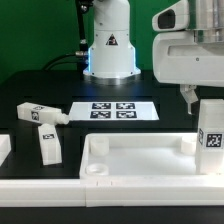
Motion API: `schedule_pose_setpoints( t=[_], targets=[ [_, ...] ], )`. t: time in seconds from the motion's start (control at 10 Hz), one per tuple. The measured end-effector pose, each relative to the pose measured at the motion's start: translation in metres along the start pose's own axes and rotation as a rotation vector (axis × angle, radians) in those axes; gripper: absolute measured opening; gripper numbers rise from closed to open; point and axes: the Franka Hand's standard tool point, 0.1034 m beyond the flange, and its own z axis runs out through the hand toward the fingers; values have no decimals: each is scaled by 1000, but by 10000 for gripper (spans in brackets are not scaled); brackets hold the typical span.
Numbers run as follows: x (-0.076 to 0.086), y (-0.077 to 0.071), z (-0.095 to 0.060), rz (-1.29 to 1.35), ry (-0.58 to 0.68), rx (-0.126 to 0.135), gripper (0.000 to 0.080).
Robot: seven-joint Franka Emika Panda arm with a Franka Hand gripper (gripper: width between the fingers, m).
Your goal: Assemble desk
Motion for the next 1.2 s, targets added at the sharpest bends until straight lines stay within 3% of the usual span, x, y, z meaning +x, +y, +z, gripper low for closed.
schedule_pose_setpoints(
  t=[0.2, 0.4, 0.5, 0.6, 0.7, 0.8, 0.9, 1.0, 1.2],
  targets=[
    [13, 6, -4, -355, 8, -9, 648],
    [12, 2, -6, -607, 15, -27, 648],
    [13, 3, -5, -531, 14, -23, 648],
    [14, 3, -5, -534, 15, -25, 562],
    [13, 3, -5, -501, 15, -24, 426],
    [13, 2, -5, -415, 14, -19, 426],
    [14, 4, -5, -359, 15, -20, 285],
    [15, 4, -5, -272, 17, -20, 285],
    [13, 5, -6, 143, 26, -27, 285]
  ],
)
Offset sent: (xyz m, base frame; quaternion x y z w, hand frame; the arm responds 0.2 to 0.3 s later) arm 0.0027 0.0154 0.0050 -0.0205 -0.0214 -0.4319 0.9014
